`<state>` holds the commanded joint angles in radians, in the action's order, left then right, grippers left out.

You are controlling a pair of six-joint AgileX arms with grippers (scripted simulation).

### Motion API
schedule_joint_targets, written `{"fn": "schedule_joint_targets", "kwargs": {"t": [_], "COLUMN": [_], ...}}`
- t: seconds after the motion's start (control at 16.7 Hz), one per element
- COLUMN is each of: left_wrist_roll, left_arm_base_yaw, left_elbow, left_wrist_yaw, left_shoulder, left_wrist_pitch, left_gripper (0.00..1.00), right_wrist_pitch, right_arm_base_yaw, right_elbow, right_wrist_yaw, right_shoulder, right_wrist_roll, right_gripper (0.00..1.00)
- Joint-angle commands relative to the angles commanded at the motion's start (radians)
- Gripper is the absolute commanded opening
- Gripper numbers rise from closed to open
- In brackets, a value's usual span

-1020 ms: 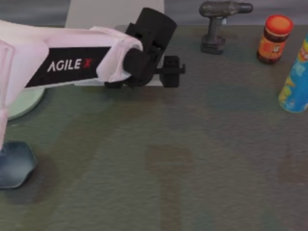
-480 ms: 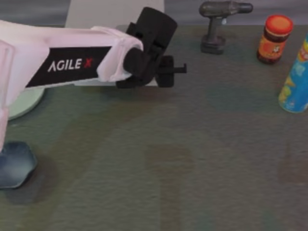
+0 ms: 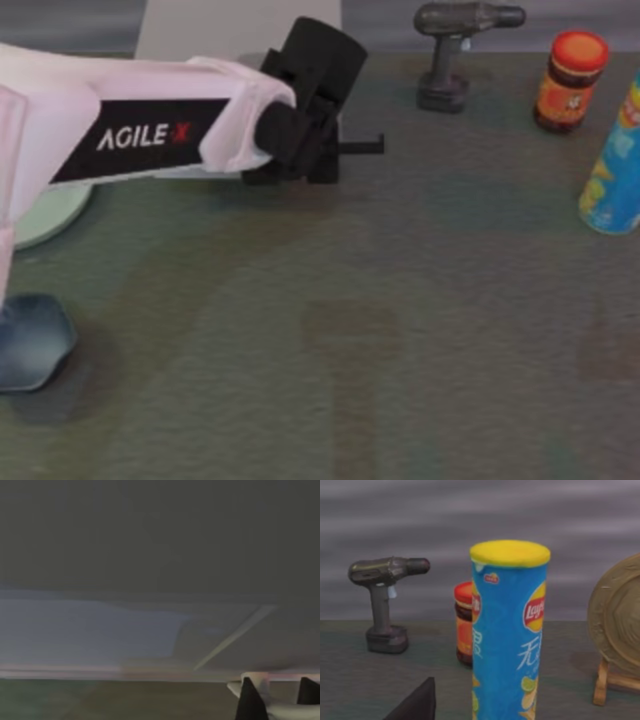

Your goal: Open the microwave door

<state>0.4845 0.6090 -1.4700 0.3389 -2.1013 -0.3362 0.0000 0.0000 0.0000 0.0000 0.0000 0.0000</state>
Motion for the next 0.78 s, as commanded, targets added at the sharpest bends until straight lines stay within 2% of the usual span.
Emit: {"fn": "schedule_joint_targets", "kwargs": {"t": [0.3, 0.78], "left_wrist_roll": [0.023, 0.024], "left_arm_base_yaw": [-0.001, -0.001], "left_elbow": [0.064, 0.065], "left_wrist_yaw": [0.032, 0.032], "left_shoulder": [0.05, 0.051], "left_wrist_pitch": [0.037, 0.037], "left_gripper": [0.0, 0.0], "right_wrist_pitch": [0.0, 0.0], "right_arm_base_yaw": [0.0, 0.0], "right_elbow": [0.0, 0.0], "right_wrist_yaw": [0.0, 0.0], "right_shoulder": [0.0, 0.0], "right_wrist_roll": [0.0, 0.0], "right_gripper": [1.0, 1.0]}}
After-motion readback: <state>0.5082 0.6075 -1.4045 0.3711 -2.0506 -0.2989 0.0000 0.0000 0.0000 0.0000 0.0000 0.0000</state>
